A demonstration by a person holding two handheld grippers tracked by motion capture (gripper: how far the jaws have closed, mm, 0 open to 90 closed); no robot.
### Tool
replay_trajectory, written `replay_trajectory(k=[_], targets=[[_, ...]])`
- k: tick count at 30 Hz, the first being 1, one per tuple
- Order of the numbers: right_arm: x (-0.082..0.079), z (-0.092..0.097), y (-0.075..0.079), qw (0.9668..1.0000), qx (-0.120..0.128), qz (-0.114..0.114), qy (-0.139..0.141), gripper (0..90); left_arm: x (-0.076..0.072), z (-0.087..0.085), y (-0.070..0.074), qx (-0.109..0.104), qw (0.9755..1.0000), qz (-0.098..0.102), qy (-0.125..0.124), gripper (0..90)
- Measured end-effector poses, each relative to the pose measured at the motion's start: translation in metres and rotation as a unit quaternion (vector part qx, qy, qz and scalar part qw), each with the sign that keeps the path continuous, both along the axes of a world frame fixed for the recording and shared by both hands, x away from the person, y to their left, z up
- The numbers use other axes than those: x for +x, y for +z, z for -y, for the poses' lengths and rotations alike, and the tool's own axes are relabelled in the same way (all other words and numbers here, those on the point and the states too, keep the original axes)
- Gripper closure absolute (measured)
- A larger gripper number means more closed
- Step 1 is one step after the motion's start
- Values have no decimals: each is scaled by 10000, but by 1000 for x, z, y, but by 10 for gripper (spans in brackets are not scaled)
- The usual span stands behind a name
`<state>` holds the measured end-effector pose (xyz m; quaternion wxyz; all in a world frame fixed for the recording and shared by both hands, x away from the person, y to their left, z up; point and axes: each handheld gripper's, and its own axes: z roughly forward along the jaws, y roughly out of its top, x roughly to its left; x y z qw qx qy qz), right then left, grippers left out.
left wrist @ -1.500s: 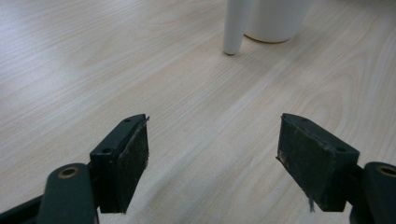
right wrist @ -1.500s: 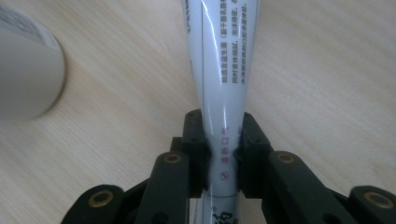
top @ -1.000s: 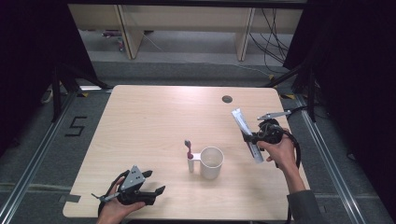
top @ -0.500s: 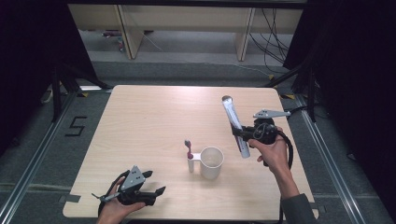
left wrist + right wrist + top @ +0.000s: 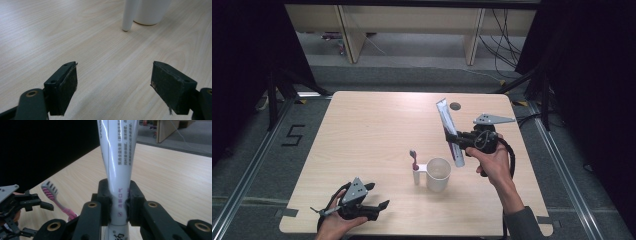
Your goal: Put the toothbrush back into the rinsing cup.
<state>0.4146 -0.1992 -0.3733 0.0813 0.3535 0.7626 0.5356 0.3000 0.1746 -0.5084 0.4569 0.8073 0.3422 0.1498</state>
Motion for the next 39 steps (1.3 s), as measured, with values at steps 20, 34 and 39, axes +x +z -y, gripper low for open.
replay_trajectory(k=[20,34,39], targets=[[-8,-34,-33,9991,235,62,343,768,-1,1,0,-47,10000,5,16,208],[-14,-38,-55,9987,222,97,443,766,-1,1,0,-31,10000,13,-10,209],[-16,-37,-61,9987,176,157,456,765,-1,1,0,-15,10000,10,-15,209]])
